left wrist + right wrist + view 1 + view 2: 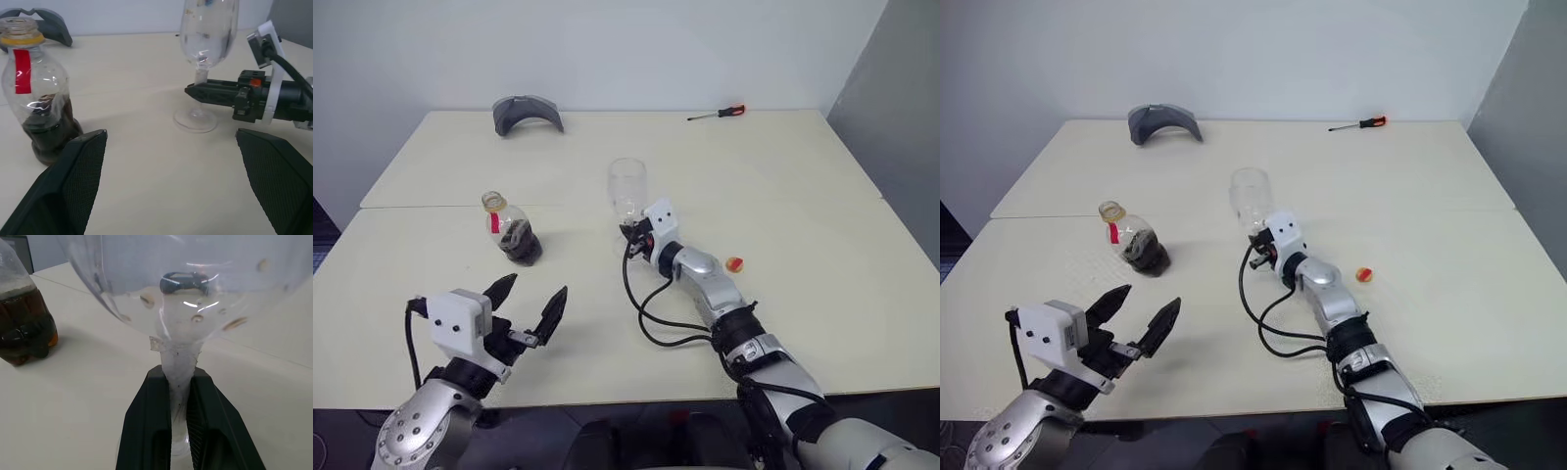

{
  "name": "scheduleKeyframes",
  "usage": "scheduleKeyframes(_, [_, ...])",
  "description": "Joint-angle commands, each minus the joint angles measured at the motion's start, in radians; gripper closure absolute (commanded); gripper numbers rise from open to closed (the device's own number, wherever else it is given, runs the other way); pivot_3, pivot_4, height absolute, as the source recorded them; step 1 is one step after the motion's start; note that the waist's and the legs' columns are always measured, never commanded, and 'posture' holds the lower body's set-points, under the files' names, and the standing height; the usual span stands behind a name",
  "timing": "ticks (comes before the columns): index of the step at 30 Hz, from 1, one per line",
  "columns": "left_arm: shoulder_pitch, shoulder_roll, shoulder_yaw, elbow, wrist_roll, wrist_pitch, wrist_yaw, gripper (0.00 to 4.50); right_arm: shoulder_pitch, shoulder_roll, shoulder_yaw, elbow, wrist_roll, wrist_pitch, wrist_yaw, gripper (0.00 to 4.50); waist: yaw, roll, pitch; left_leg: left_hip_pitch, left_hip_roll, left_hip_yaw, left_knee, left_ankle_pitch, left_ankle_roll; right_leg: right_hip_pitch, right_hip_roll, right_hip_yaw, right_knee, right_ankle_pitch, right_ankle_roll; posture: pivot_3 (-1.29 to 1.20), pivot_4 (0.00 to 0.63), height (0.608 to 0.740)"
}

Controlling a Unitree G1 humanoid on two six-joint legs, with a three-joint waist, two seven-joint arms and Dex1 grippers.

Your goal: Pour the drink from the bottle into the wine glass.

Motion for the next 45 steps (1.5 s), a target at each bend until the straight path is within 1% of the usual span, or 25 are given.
scheduleKeyframes(1, [-0.002,0.008,0.002,-0.062,0.0,0.015,0.027,0.0,-0.02,-0.001,0.005,0.022,-0.019,-0.067,0.006,4.35,0.0,0.0,0.0,0.0,0.0,0.0,0.0,0.0,0.0,0.0,0.0,0.0,0.0,0.0,0.0,0.0,0.15,0.74])
scheduleKeyframes(2, [-0.002,0.008,0.001,-0.069,-0.003,0.02,0.031,0.0,-0.018,-0.005,0.008,0.027,-0.023,-0.076,0.009,4.35,0.0,0.0,0.0,0.0,0.0,0.0,0.0,0.0,0.0,0.0,0.0,0.0,0.0,0.0,0.0,0.0,0.15,0.74])
scheduleKeyframes(4, [-0.005,0.009,0.0,-0.077,-0.007,0.028,0.038,0.0,-0.014,-0.011,0.0,0.028,-0.008,-0.077,0.037,3.61,0.0,0.0,0.0,0.0,0.0,0.0,0.0,0.0,0.0,0.0,0.0,0.0,0.0,0.0,0.0,0.0,0.15,0.74])
scheduleKeyframes(6, [-0.008,0.011,-0.001,-0.079,-0.009,0.032,0.04,0.0,-0.01,-0.016,-0.004,0.028,-0.005,-0.08,0.049,3.07,0.0,0.0,0.0,0.0,0.0,0.0,0.0,0.0,0.0,0.0,0.0,0.0,0.0,0.0,0.0,0.0,0.15,0.74])
scheduleKeyframes(8, [-0.026,0.018,0.011,-0.07,-0.018,0.04,0.038,0.0,-0.006,-0.02,-0.009,0.023,-0.003,-0.077,0.051,2.31,0.0,0.0,0.0,0.0,0.0,0.0,0.0,0.0,0.0,0.0,0.0,0.0,0.0,0.0,0.0,0.0,0.15,0.74])
scheduleKeyframes(13, [-0.047,0.03,0.027,-0.044,-0.031,0.041,0.026,0.0,0.016,-0.029,-0.013,-0.017,0.015,-0.057,0.081,0.59,0.0,0.0,0.0,0.0,0.0,0.0,-0.001,0.0,-0.001,0.0,0.0,0.0,0.0,0.0,0.0,0.0,0.15,0.74])
scheduleKeyframes(15, [-0.056,0.031,0.022,-0.036,-0.031,0.041,0.025,0.0,0.029,-0.034,-0.014,-0.048,0.023,-0.042,0.089,0.02,0.001,0.0,0.001,0.0,0.0,0.0,-0.001,0.0,-0.001,0.0,0.0,0.0,0.0,0.0,0.0,0.0,0.15,0.74])
scheduleKeyframes(20, [-0.072,0.028,0.013,-0.026,-0.027,0.041,0.026,0.0,0.086,-0.056,-0.006,-0.177,0.045,0.029,0.122,0.02,0.001,0.0,0.001,0.0,0.0,0.0,-0.001,0.0,-0.001,0.0,0.0,0.0,0.0,0.0,0.0,0.0,0.15,0.74])
scheduleKeyframes(21, [-0.07,0.028,0.015,-0.024,-0.026,0.041,0.026,0.0,0.117,-0.079,0.002,-0.239,0.054,0.066,0.154,0.02,0.001,0.0,0.001,0.0,0.0,0.0,-0.001,0.0,-0.001,0.0,0.0,0.0,0.0,0.0,0.0,0.0,0.15,0.74])
scheduleKeyframes(24, [-0.053,0.018,0.032,-0.021,-0.025,0.043,0.039,0.0,0.226,-0.193,0.015,-0.442,0.076,0.163,0.24,0.02,0.008,0.0,0.001,0.0,0.0,0.0,-0.001,0.0,-0.001,0.0,0.0,0.0,-0.001,0.0,0.0,0.0,0.15,0.74])
scheduleKeyframes(26, [-0.04,0.009,0.04,-0.019,-0.019,0.045,0.055,0.0,0.282,-0.265,0.007,-0.548,0.087,0.222,0.268,0.02,0.011,0.0,0.002,-0.001,-0.001,-0.001,-0.002,0.0,0.0,0.0,-0.001,0.0,-0.002,-0.001,0.0,0.0,0.15,0.74])
scheduleKeyframes(29, [-0.022,-0.036,0.047,-0.003,0.016,0.056,0.129,0.0,0.398,-0.44,-0.036,-0.768,0.162,0.341,0.37,0.02,0.014,0.0,0.003,-0.001,-0.001,-0.001,-0.002,0.0,0.0,0.0,-0.001,0.0,-0.003,-0.001,0.001,0.0,0.15,0.74])
scheduleKeyframes(30, [-0.018,-0.046,0.047,-0.001,0.025,0.057,0.143,0.0,0.423,-0.482,-0.043,-0.819,0.185,0.37,0.397,0.02,0.014,0.0,0.004,-0.001,-0.001,-0.001,-0.002,0.0,0.0,0.0,-0.001,0.0,-0.003,-0.001,0.001,0.0,0.15,0.74])
scheduleKeyframes(33, [-0.02,-0.089,0.03,0.02,0.067,0.031,0.183,0.0,0.505,-0.622,-0.118,-1.039,0.469,0.567,0.574,0.02,0.011,-0.001,0.008,-0.001,0.0,-0.001,-0.002,0.0,0.0,0.0,0.0,-0.001,-0.003,-0.001,0.001,0.0,0.15,0.74])
scheduleKeyframes(35, [-0.032,-0.107,0.022,0.048,0.112,0.013,0.21,0.0,0.534,-0.686,-0.172,-1.145,0.643,0.665,0.644,0.02,0.007,-0.002,0.009,-0.001,0.001,-0.002,-0.002,0.0,0.0,0.0,0.001,-0.001,-0.003,-0.001,0.001,0.0,0.15,0.74])
scheduleKeyframes(37, [-0.055,-0.116,0.022,0.087,0.161,-0.006,0.235,0.0,0.534,-0.717,-0.22,-1.207,0.787,0.747,0.641,0.02,0.004,-0.004,0.01,0.0,0.001,-0.002,-0.003,0.0,0.0,0.001,0.002,-0.001,-0.002,-0.001,0.001,0.0,0.15,0.74])
scheduleKeyframes(38, [-0.068,-0.122,0.028,0.105,0.18,-0.016,0.25,0.0,0.53,-0.722,-0.231,-1.222,0.825,0.771,0.626,0.02,0.005,-0.005,0.011,0.0,0.001,-0.002,-0.003,0.0,0.0,0.001,0.002,-0.001,-0.002,-0.001,0.001,0.0,0.15,0.74])
scheduleKeyframes(41, [-0.101,-0.111,0.022,0.158,0.244,-0.06,0.253,0.0,0.534,-0.74,-0.184,-1.241,0.774,0.744,0.615,0.02,0.007,-0.008,0.012,0.0,0.001,-0.003,-0.003,0.0,0.0,0.002,0.002,-0.002,-0.002,-0.001,0.001,0.0,0.15,0.74])
scheduleKeyframes(45, [-0.156,-0.111,0.032,0.217,0.26,-0.081,0.245,0.0,0.509,-0.681,-0.162,-1.237,0.785,0.734,0.545,0.02,0.01,-0.012,0.015,-0.001,0.0,-0.003,-0.002,0.0,0.0,0.001,0.001,-0.002,-0.003,-0.001,0.001,0.0,0.15,0.74])
